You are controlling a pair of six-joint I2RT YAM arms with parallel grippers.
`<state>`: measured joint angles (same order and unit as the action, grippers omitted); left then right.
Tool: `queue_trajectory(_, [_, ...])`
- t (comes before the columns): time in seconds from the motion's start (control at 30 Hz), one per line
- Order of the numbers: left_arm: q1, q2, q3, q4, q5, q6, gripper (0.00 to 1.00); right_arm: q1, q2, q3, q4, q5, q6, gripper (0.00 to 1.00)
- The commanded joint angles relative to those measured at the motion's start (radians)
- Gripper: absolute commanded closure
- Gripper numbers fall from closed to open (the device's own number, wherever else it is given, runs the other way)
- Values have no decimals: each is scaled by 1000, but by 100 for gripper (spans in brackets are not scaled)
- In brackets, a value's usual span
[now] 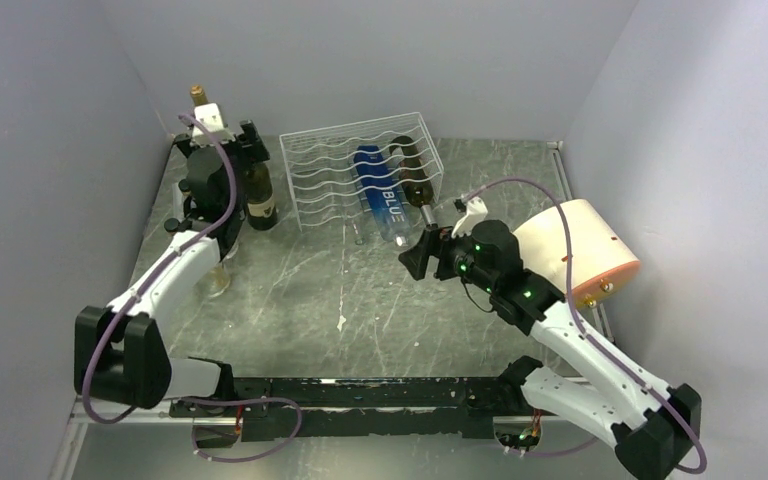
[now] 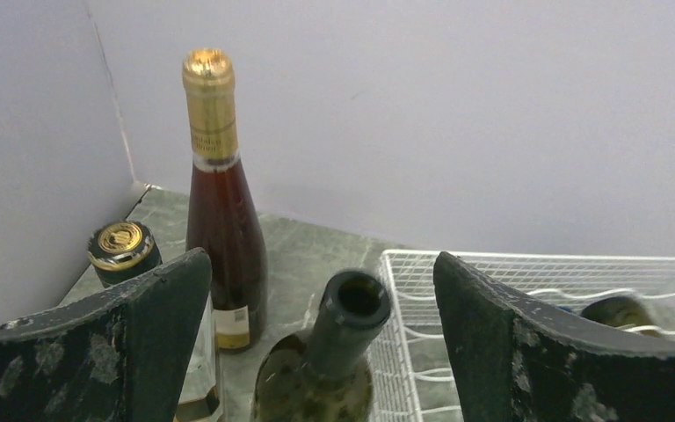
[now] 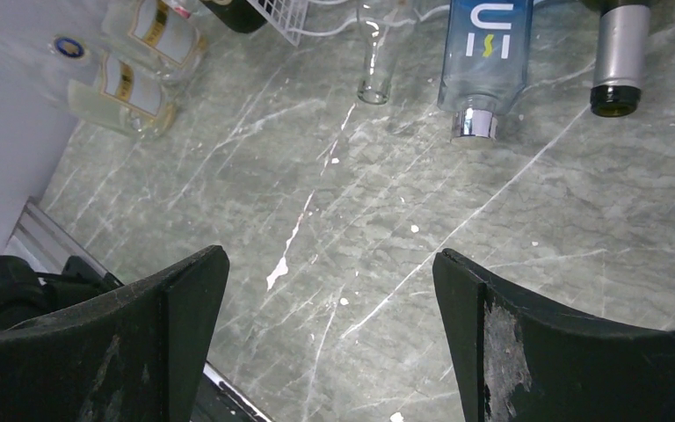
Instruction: Take the wine bottle off the wine rack
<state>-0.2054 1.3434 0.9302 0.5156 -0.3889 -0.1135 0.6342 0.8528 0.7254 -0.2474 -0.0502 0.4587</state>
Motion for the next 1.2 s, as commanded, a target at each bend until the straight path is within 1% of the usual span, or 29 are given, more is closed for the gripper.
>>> queue_trajectory(0.0, [7,-96,71,-141,61,-62,0,-4,77,34,69,-32,-30,9])
queue_trajectory(0.2, [4,-251,35,-161,127,-32,0,-2,245,65,147,-96,-15,9])
queue_trajectory(0.27, [-2,-289,21,-154,147,-13,0,0,308,82,184,-134,-8,9])
queue_trajectory(0.33, [-13,-317,11,-155,178,3,0,9,375,111,209,-134,-20,9])
queue_trajectory(0.4, [-39,-341,4,-160,202,29,0,25,443,166,198,-99,-60,9])
queue_trajectory(0.5, [-107,-374,-23,-149,159,35,1,61,542,267,166,-21,-113,9])
queue_trajectory(0.6, [-162,-393,-30,-132,186,105,1,82,658,355,168,14,-122,10])
queue_trajectory(0.67, [-169,-407,-25,-142,176,124,1,105,730,407,161,61,-133,12])
queue_trajectory(0.77, [-170,-439,-39,-131,102,127,1,158,832,482,138,189,-158,12])
queue_trajectory(0.83, [-170,-459,-44,-126,84,133,1,167,886,509,146,220,-157,13])
queue_trajectory(0.87, [-170,-466,-46,-125,80,133,1,169,912,515,156,235,-154,14])
queue_trajectory(0.93, [-172,-479,-51,-123,83,127,1,170,957,520,177,265,-162,19])
queue_trajectory(1.03, [-178,-480,-65,-108,96,134,1,170,1019,529,207,321,-198,21])
queue_trajectory(1.17, [-178,-462,-49,-131,113,128,2,170,1097,584,199,368,-225,26])
